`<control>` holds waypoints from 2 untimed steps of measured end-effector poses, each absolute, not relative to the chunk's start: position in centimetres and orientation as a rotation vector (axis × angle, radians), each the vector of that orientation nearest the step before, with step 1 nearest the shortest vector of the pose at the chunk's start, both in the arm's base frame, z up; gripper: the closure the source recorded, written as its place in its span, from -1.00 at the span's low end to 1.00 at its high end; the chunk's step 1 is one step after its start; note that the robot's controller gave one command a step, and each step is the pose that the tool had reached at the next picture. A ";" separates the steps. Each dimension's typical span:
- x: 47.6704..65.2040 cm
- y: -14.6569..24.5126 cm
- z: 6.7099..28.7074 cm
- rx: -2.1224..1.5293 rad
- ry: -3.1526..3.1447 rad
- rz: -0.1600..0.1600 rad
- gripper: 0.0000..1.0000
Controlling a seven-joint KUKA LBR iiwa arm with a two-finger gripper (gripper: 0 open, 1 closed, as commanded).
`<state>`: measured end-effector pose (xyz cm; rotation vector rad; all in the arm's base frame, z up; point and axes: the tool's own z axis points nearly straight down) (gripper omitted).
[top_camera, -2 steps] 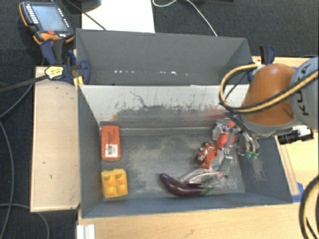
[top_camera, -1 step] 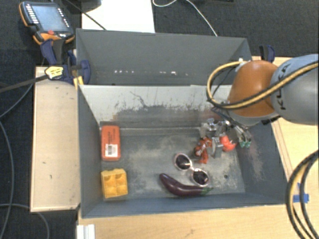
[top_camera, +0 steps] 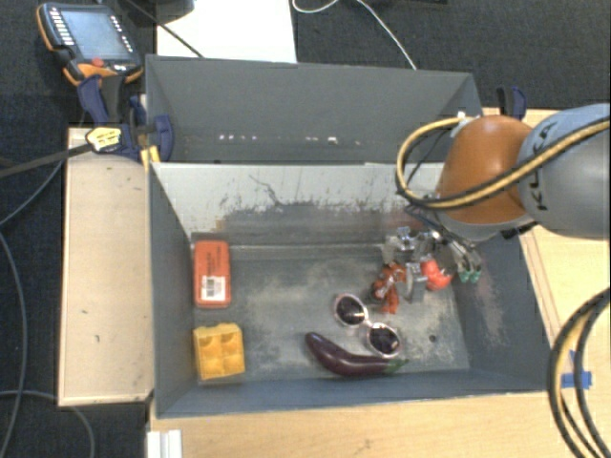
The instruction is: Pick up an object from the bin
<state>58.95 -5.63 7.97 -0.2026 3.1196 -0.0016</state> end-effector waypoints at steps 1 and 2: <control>58.4 -4.0 16.8 -0.142 3.113 -0.001 1.00; 58.1 -3.4 21.5 -0.158 3.115 -0.002 1.00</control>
Offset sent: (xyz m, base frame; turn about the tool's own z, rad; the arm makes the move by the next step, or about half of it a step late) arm -0.0100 0.0227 0.1333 0.0316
